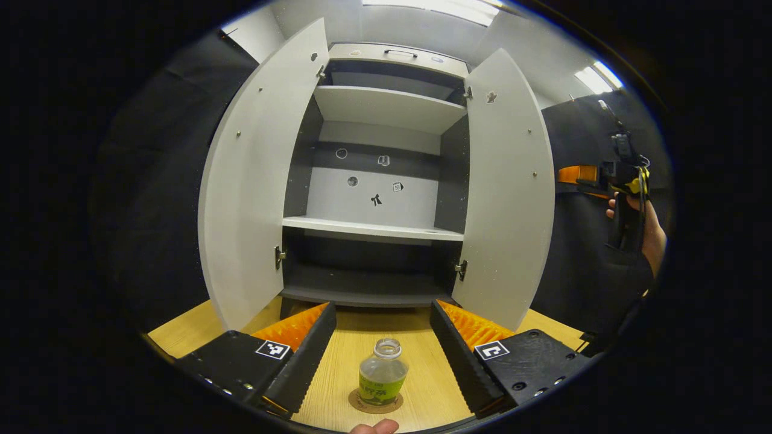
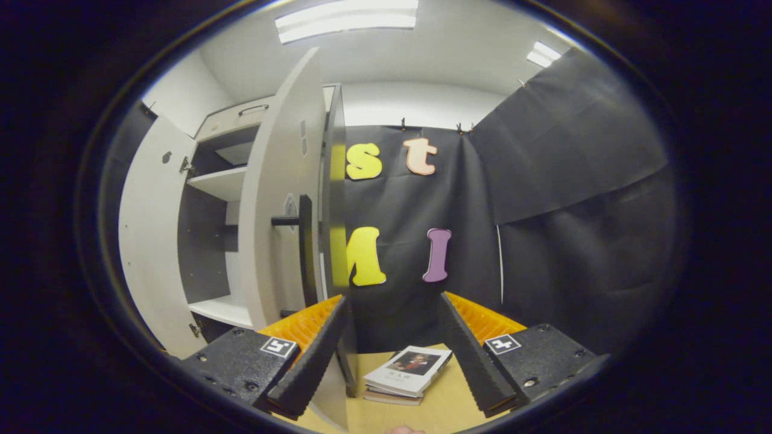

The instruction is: Grasp the bottle in the cabinet with the left hand and place it on the coaster, then close the right door with the right hand and the left door with the left hand.

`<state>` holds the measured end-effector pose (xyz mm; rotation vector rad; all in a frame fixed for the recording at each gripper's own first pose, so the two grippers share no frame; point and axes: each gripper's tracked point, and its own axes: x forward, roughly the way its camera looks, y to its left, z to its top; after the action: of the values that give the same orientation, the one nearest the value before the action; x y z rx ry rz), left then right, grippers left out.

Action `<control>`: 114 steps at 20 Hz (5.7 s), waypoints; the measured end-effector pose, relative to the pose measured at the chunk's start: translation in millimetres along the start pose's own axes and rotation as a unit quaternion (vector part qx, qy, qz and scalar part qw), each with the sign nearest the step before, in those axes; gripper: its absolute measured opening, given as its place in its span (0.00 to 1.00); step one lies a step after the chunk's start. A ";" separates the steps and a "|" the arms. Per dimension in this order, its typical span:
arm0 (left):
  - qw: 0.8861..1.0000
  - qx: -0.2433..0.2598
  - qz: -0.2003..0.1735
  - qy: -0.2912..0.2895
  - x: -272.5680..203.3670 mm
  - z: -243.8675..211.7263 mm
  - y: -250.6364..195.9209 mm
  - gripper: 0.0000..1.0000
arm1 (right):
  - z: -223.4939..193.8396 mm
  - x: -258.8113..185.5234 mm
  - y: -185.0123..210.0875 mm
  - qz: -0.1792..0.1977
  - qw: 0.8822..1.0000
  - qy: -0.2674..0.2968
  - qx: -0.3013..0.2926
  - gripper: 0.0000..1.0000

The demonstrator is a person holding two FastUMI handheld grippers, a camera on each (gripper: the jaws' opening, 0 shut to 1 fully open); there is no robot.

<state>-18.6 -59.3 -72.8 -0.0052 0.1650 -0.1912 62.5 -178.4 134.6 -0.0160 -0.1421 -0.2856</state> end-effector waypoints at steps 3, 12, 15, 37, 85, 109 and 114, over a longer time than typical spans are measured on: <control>1.000 0.001 0.005 0.001 3.3 -0.8 2.4 0.95 | -1.5 5.7 4.8 0.013 1.000 0.002 0.009 0.98; 1.000 0.002 0.012 -0.018 17.3 14.8 14.4 0.95 | 2.5 -3.7 41.3 0.034 0.998 0.007 -0.052 0.97; 0.999 0.008 0.014 -0.028 14.9 21.5 19.8 0.95 | -7.0 -7.0 96.6 0.103 0.993 0.019 -0.061 0.97; 0.996 -0.028 0.087 -0.012 -9.9 33.1 70.8 0.95 | -107.0 -69.5 117.1 0.073 0.996 0.032 -0.045 0.99; 0.992 -0.048 0.054 -0.103 94.7 197.2 188.7 0.94 | -109.6 -106.9 132.2 0.105 0.993 0.045 -0.001 0.99; 0.990 0.001 0.072 -0.119 8.3 120.5 -30.4 0.99 | -97.8 -121.9 111.5 0.199 0.976 0.093 -0.009 0.98; 0.992 -0.001 0.079 -0.100 1.1 105.2 -45.8 0.95 | -88.4 -136.0 97.8 0.207 0.975 0.082 -0.006 0.99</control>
<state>-8.9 -105.6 31.7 -0.0141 -0.0354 -0.0321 -26.9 -49.7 28.2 -0.0337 0.0300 0.1287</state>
